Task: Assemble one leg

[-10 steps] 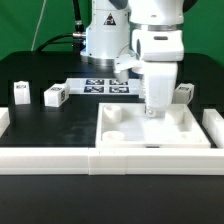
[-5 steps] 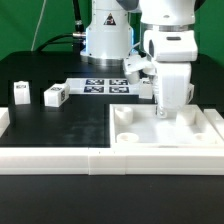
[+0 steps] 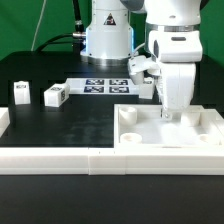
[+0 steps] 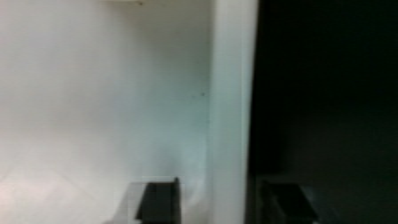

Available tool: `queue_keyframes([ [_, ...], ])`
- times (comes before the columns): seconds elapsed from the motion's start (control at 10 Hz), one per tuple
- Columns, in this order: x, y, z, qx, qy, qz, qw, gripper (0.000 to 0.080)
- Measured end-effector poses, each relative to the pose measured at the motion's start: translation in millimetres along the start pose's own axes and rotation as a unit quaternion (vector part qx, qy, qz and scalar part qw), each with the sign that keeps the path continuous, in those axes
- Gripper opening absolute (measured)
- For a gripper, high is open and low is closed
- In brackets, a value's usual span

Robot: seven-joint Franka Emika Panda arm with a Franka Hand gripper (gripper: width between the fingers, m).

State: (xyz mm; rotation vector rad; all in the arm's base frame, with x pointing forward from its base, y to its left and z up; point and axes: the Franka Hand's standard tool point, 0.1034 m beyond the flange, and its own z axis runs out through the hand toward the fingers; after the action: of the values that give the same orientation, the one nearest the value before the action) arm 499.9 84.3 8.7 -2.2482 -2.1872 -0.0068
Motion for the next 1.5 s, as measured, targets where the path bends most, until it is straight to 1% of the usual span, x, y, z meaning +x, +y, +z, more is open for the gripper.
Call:
queue_keyframes([
  [0.1,0.0,0.0,0.0,0.000,0.000,0.000,1.000,0.0266],
  [0.2,0.0,-0.1,0.1,0.000,0.000,0.000,1.000,0.0448],
  [0.3,-0.1,-0.1,0.1,0.000,0.000,0.000,1.000,0.0573],
  [0.4,-0.1,-0.1,0.1,0.000,0.000,0.000,1.000,0.0573],
  [0.5,-0.1,-0.1,0.2,0.000,0.000,0.000,1.000,0.0634],
  [0.9,0.1,-0.2,-0.4,-0.001,0.000,0.003,1.000,0.0648],
  [1.0,2.5,-3.8,-8.1,-0.006,0.000,0.036,0.999,0.0648],
  [1.1,5.3,-8.8,-20.2,-0.012,-0.001,0.057,0.998,0.0648],
  [1.3,8.6,-14.8,-38.4,-0.023,-0.002,0.072,0.997,0.0648],
  [1.4,8.5,-17.7,-42.5,-0.024,-0.002,0.077,0.997,0.0648],
  [1.5,8.3,-18.1,-39.7,-0.022,-0.002,0.084,0.996,0.0648],
])
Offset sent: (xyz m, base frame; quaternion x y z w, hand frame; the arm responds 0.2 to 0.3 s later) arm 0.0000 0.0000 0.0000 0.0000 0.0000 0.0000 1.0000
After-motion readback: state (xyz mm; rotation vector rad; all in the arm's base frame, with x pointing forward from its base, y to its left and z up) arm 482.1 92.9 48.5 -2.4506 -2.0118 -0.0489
